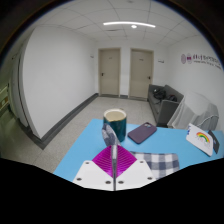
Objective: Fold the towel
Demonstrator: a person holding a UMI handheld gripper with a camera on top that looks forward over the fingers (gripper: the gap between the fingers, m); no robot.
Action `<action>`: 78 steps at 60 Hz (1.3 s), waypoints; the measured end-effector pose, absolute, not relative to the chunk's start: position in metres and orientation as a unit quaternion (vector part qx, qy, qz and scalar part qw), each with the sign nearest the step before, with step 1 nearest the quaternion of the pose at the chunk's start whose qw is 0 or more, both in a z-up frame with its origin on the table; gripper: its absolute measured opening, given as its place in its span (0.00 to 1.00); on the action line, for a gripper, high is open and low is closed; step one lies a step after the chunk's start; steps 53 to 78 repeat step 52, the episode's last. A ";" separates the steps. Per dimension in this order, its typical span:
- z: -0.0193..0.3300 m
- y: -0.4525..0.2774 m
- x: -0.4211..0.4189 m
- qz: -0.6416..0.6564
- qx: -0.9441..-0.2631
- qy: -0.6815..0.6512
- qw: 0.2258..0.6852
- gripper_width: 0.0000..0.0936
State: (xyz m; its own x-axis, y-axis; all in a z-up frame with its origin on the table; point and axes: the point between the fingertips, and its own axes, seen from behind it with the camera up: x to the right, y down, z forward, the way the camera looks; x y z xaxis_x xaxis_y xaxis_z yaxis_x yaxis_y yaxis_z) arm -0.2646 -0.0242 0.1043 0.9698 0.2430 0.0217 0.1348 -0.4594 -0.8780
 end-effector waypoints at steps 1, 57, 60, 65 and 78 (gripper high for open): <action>0.109 -0.025 -0.253 0.055 -0.851 -0.108 0.510 0.01; 0.087 -0.092 -0.013 0.088 -0.891 0.036 0.443 0.89; 0.087 -0.092 -0.013 0.088 -0.891 0.036 0.443 0.89; 0.087 -0.092 -0.013 0.088 -0.891 0.036 0.443 0.89; 0.087 -0.092 -0.013 0.088 -0.891 0.036 0.443 0.89</action>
